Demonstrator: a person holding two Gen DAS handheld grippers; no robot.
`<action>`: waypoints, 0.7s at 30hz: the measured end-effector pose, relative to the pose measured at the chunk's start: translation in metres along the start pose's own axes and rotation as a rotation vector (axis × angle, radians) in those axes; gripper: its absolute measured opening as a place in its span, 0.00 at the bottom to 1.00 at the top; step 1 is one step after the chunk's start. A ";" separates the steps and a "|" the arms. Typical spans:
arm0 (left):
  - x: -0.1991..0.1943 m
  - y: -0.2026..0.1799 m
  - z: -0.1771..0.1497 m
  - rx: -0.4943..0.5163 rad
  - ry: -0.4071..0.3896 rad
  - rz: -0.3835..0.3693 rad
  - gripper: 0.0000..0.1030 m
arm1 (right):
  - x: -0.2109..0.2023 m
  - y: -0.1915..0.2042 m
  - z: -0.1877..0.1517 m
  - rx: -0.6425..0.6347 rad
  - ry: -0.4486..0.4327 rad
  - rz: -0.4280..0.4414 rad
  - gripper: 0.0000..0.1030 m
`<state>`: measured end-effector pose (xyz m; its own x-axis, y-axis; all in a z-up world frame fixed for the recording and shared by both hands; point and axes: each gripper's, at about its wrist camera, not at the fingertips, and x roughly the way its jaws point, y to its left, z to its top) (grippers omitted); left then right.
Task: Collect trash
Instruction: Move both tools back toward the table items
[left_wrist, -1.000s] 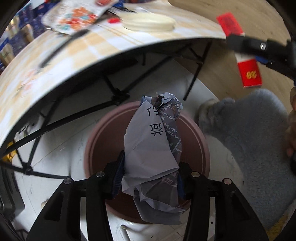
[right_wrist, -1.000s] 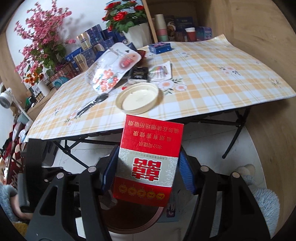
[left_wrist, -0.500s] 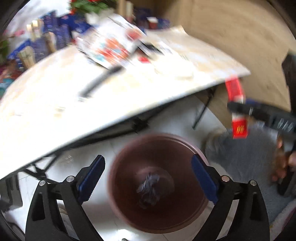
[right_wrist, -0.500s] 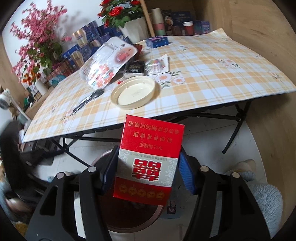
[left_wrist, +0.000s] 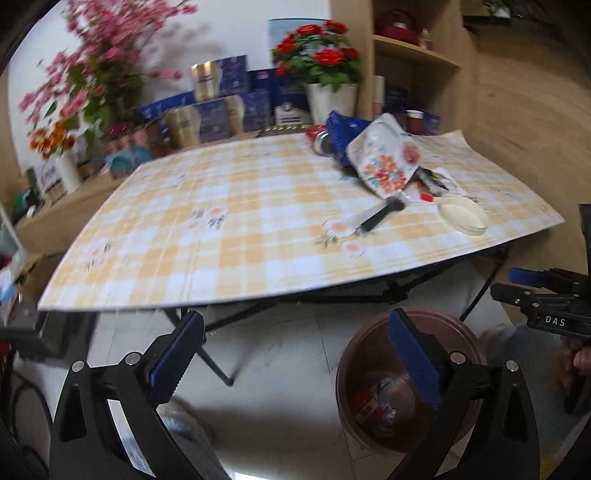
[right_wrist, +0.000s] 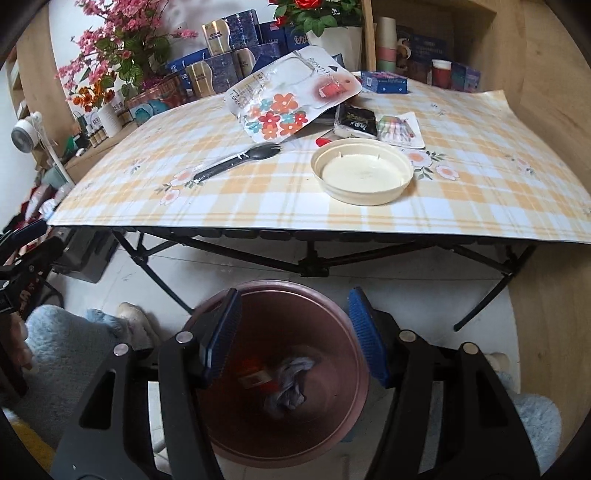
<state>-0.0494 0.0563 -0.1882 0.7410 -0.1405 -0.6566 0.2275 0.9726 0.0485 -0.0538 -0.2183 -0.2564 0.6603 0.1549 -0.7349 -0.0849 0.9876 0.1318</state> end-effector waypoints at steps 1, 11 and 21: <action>0.000 0.004 -0.003 -0.020 0.005 0.010 0.94 | 0.000 0.000 -0.001 0.003 -0.003 -0.006 0.67; 0.000 0.018 -0.005 -0.097 -0.006 0.016 0.94 | -0.006 -0.001 -0.002 -0.003 -0.033 -0.040 0.94; -0.002 0.012 -0.003 -0.070 -0.014 0.021 0.94 | -0.021 -0.016 0.003 0.072 -0.082 0.021 0.95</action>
<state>-0.0499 0.0691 -0.1884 0.7538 -0.1219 -0.6457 0.1674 0.9858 0.0094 -0.0640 -0.2377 -0.2412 0.7182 0.1697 -0.6748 -0.0473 0.9795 0.1960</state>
